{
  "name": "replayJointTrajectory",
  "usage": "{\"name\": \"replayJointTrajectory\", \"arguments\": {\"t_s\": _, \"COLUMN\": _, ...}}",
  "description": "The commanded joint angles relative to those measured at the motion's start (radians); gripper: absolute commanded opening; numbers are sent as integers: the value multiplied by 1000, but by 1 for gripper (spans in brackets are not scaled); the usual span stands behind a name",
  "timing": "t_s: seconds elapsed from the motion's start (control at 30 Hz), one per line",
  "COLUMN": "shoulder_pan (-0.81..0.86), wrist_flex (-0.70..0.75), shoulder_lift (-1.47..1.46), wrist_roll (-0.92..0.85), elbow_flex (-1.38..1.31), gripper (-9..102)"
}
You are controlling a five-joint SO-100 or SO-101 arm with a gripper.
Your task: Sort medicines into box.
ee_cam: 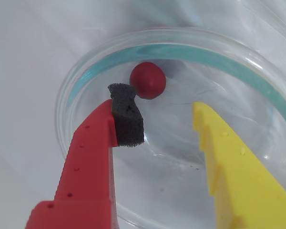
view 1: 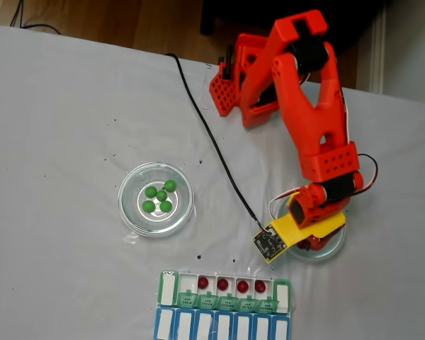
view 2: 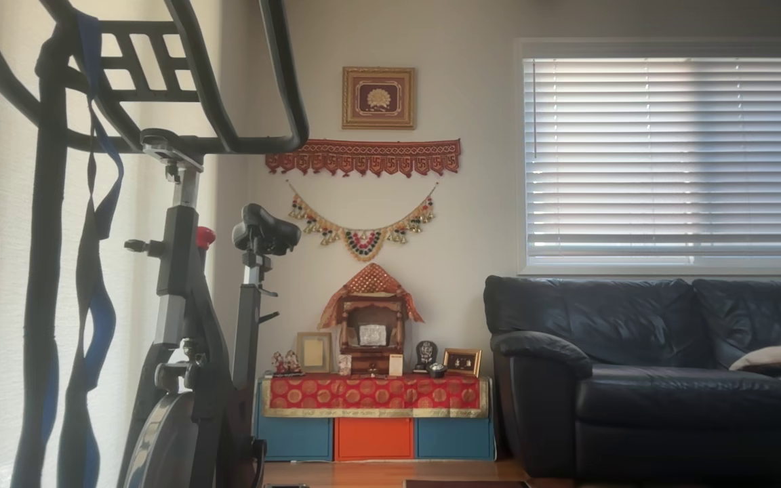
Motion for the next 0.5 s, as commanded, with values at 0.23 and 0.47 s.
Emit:
{"name": "replayJointTrajectory", "arguments": {"t_s": 0.23, "shoulder_pan": 3, "wrist_flex": -77, "shoulder_lift": -12, "wrist_roll": -15, "elbow_flex": -11, "gripper": 17}}
{"name": "replayJointTrajectory", "arguments": {"t_s": 0.47, "shoulder_pan": 5, "wrist_flex": -92, "shoulder_lift": -31, "wrist_roll": -17, "elbow_flex": -17, "gripper": 17}}
